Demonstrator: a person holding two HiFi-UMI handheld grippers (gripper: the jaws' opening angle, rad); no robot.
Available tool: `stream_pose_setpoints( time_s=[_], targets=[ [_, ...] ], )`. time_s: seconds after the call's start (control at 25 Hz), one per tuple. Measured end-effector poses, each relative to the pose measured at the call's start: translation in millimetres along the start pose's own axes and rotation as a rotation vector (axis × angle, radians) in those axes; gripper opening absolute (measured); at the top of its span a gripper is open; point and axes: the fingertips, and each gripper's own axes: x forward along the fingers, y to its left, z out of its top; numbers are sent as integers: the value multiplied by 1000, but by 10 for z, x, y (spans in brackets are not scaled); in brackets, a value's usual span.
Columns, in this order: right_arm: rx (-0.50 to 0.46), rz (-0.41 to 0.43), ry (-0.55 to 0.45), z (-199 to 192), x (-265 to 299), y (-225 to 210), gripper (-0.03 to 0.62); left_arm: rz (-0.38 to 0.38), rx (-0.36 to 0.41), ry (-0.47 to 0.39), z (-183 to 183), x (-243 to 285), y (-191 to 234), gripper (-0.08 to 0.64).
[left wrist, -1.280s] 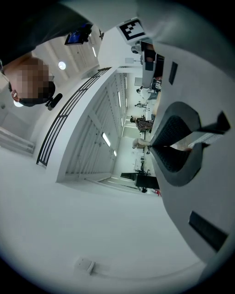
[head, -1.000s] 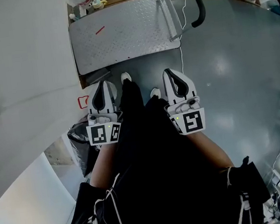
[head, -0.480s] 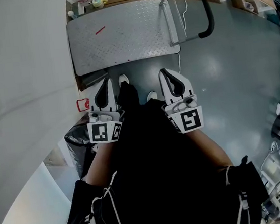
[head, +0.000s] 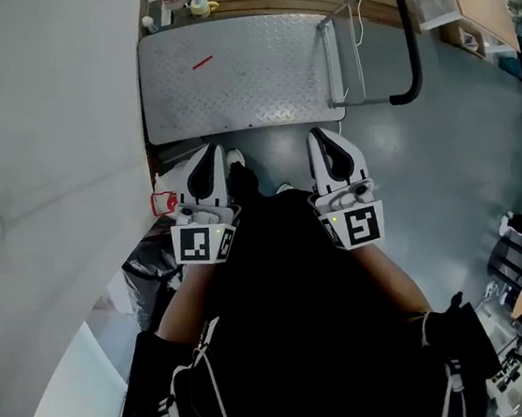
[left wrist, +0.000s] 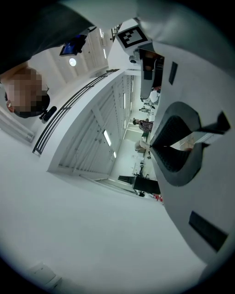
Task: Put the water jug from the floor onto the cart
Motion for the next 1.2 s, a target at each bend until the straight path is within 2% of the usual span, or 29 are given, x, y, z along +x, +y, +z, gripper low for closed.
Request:
stream_pose_setpoints(
  time_s=[0.2,0.4,0.64,0.84,1.08,1.2],
  targets=[
    [3,-8,30,-68,263,94,19,7,-26,26,-34,124,318,18],
    [21,5,41,-104,421,162,20,-23,-49,7,39,325,374,18],
    [28,29,32,-65,554,-4,20,-15,-23,20,27,435,418,18],
    [-28,39,-19,88,576,-234,19,-63,36,22,-45,549,209,18],
    [11,12,-28,121,524,-463,19,-44,42,70,-217,640,141,18],
    [-6,13,-25,120,545,-479,20,-10,6,93,-296,580,271,18]
  ],
)
